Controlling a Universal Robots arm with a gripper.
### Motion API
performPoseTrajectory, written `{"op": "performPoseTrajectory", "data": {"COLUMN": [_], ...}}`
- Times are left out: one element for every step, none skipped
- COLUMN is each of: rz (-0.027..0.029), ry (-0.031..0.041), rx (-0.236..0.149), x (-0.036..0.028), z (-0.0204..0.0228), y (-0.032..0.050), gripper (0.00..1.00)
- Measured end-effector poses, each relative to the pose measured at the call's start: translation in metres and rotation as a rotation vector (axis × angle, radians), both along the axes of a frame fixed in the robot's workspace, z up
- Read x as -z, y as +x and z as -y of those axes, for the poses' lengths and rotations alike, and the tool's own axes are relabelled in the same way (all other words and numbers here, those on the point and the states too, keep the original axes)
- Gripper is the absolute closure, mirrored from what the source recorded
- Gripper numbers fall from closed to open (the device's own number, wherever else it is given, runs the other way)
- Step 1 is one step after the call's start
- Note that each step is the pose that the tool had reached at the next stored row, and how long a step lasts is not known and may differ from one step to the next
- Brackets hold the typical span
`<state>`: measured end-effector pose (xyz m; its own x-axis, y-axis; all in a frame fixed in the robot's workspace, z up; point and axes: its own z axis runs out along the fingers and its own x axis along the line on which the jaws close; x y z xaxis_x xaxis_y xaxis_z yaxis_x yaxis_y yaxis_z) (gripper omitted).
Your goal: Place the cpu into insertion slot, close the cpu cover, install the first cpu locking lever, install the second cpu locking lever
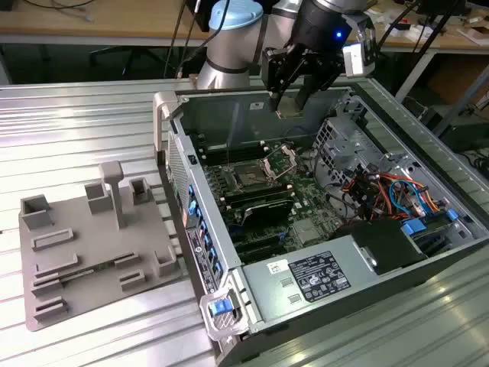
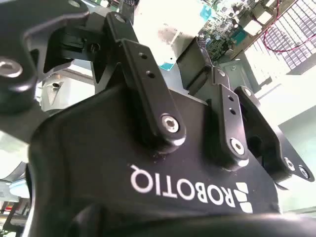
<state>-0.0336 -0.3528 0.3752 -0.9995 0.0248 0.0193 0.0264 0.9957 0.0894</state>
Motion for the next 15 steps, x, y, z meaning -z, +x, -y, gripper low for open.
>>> {"op": "performPoseTrajectory", "data": {"rz": [0.0000,0.0000,0.0000,0.0000,0.0000,-0.0001,0.0000,0.0000,0.0000,0.0000,0.0000,-0.0001,-0.0001,-0.0001,-0.0001], "ry": [-0.0001,0.0000,0.0000,-0.0001,0.0000,-0.0001,-0.0001,0.0000,0.0001,0.0001,0.0000,0.0000,-0.0001,-0.0001,-0.0001], "rx": [0.000,0.000,0.000,0.000,0.000,0.000,0.000,0.000,0.000,0.000,0.000,0.000,0.000,0.000,0.000], "x": [0.0000,0.0001,0.0002,0.0007,0.0018,0.0020,0.0021,0.0024,0.0026,0.0028,0.0031,0.0033,0.0035,0.0037,0.0039], "z": [0.0000,0.0000,0.0000,0.0000,0.0000,0.0000,0.0000,0.0000,0.0000,0.0000,0.0000,0.0000,0.0000,0.0000,0.0000], "y": [-0.0003,-0.0006,-0.0007,-0.0011,-0.0014,-0.0015,-0.0016,-0.0016,-0.0017,-0.0018,-0.0018,-0.0019,-0.0020,-0.0020,-0.0021], "gripper": [0.45,0.45,0.45,0.45,0.45,0.45,0.45,0.45,0.45,0.45,0.45,0.45,0.45,0.45,0.45]}}
